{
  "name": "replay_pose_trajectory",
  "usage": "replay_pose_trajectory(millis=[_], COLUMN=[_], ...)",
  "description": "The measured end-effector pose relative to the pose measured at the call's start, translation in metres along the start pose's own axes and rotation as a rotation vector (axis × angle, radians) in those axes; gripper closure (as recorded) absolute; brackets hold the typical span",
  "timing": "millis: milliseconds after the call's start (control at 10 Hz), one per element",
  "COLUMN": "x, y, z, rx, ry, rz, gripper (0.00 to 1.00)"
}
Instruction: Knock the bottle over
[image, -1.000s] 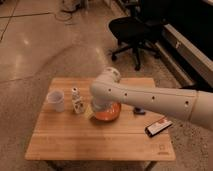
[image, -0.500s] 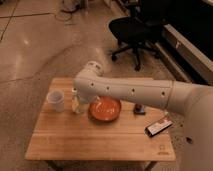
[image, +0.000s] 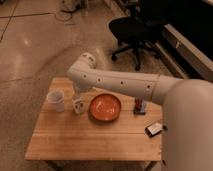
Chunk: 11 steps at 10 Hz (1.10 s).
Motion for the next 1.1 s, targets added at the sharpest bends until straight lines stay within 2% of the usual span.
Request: replay_pose_trajectory(millis=[100, 200, 300, 600, 700, 900, 1100], x=[0.008, 0.012, 0.010, 0.008, 0.002, -0.001, -0.004], y=[0.001, 0.015, 0.044, 0.089, 0.114, 0.139, 0.157], z=[0.004, 0.012, 0.023, 0.045, 0.053, 0.060, 0.055], rx=[-0.007, -0.018, -0.049, -0.082, -0.099, -0.109, -0.084], ry=[0.007, 0.007, -0.007, -0.031, -0.045, -0.057, -0.069], rz=[0.006, 0.030, 0.064, 0.117, 0.147, 0.180, 0.215], gripper=[0.20, 0.20, 0.20, 0.20, 0.20, 0.20, 0.20])
